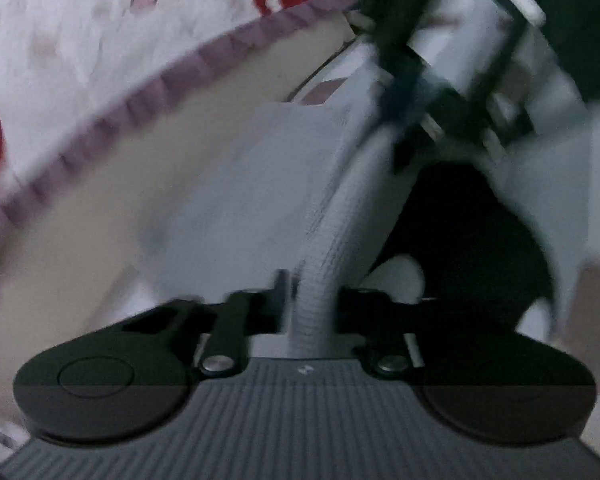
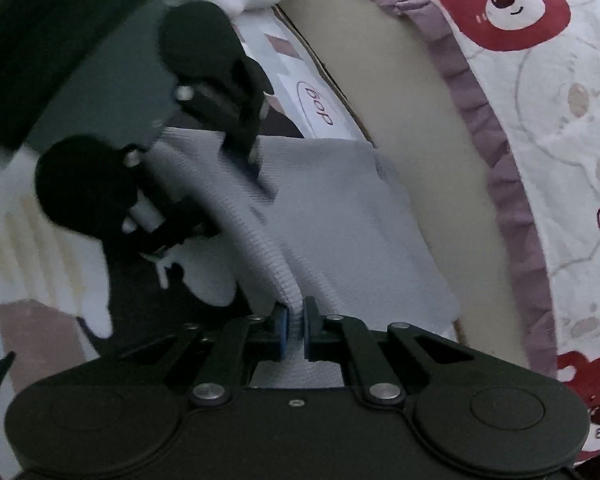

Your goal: Fold clothes

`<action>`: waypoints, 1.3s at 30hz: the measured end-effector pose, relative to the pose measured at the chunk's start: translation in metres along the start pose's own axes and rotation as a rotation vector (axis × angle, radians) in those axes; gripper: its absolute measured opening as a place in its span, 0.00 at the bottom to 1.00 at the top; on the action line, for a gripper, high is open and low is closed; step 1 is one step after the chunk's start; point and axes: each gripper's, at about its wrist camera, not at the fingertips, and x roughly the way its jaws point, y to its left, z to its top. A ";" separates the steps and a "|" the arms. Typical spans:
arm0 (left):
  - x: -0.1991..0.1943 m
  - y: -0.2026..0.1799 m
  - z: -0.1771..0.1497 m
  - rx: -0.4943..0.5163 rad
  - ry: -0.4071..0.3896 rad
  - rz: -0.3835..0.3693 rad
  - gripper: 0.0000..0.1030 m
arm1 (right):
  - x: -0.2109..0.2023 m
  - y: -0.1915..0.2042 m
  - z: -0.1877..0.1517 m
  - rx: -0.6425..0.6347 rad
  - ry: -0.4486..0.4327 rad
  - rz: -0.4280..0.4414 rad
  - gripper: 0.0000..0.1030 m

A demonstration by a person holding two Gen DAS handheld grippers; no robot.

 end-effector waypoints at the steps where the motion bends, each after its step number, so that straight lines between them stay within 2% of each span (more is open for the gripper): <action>1: -0.002 0.008 0.001 -0.040 -0.012 -0.004 0.13 | -0.002 0.000 -0.002 0.011 -0.007 0.012 0.13; 2: -0.004 0.015 0.002 -0.078 -0.025 -0.010 0.12 | -0.003 0.001 -0.005 0.018 -0.015 0.030 0.19; 3: -0.006 0.022 0.004 -0.116 -0.037 -0.018 0.11 | -0.004 0.003 -0.007 0.012 -0.014 0.041 0.40; 4: -0.008 0.029 0.004 -0.150 -0.045 -0.030 0.11 | -0.002 0.009 -0.007 -0.022 0.005 0.038 0.46; 8: -0.006 0.047 0.007 -0.262 -0.041 -0.092 0.10 | 0.014 0.035 -0.010 -0.249 0.085 -0.058 0.47; 13: 0.002 0.064 0.008 -0.380 -0.035 -0.131 0.10 | 0.032 0.027 -0.003 -0.181 0.113 -0.092 0.57; 15: 0.002 0.067 0.008 -0.394 -0.048 -0.135 0.10 | 0.036 0.020 -0.001 -0.149 0.115 -0.138 0.56; 17: 0.002 0.065 0.006 -0.377 -0.047 -0.127 0.11 | 0.036 0.016 -0.001 -0.163 0.117 -0.177 0.19; 19: 0.002 0.060 0.003 -0.349 -0.043 -0.117 0.11 | 0.036 0.015 -0.001 -0.233 0.132 -0.251 0.18; 20: 0.001 0.056 0.000 -0.326 -0.040 -0.113 0.12 | 0.033 0.012 -0.001 -0.218 0.124 -0.258 0.17; 23: 0.002 0.042 -0.011 -0.255 -0.024 -0.119 0.19 | 0.026 -0.003 0.001 -0.110 0.112 -0.229 0.16; 24: 0.003 0.036 -0.015 -0.227 -0.018 -0.108 0.27 | 0.024 -0.005 0.001 -0.098 0.109 -0.222 0.16; 26: 0.005 0.028 -0.019 -0.191 0.011 -0.090 0.30 | 0.024 -0.004 -0.002 -0.092 0.115 -0.200 0.16; 27: 0.006 0.027 -0.018 -0.196 0.045 -0.086 0.26 | 0.025 -0.001 -0.003 -0.097 0.121 -0.177 0.15; 29: 0.007 0.025 -0.015 -0.205 0.113 -0.078 0.09 | 0.026 0.008 -0.002 -0.121 0.140 -0.112 0.13; 30: 0.004 0.024 -0.012 -0.199 0.128 -0.073 0.07 | 0.025 0.012 -0.002 -0.134 0.149 -0.081 0.13; 33: -0.017 0.027 -0.004 -0.167 0.137 -0.066 0.07 | 0.013 0.016 0.002 -0.115 0.159 -0.004 0.12; 36: -0.044 0.043 -0.010 -0.185 0.162 -0.097 0.07 | -0.018 0.025 0.013 -0.076 0.133 0.075 0.12; 39: -0.082 0.052 -0.022 -0.183 0.191 -0.134 0.07 | -0.048 0.036 0.035 -0.079 0.100 0.202 0.12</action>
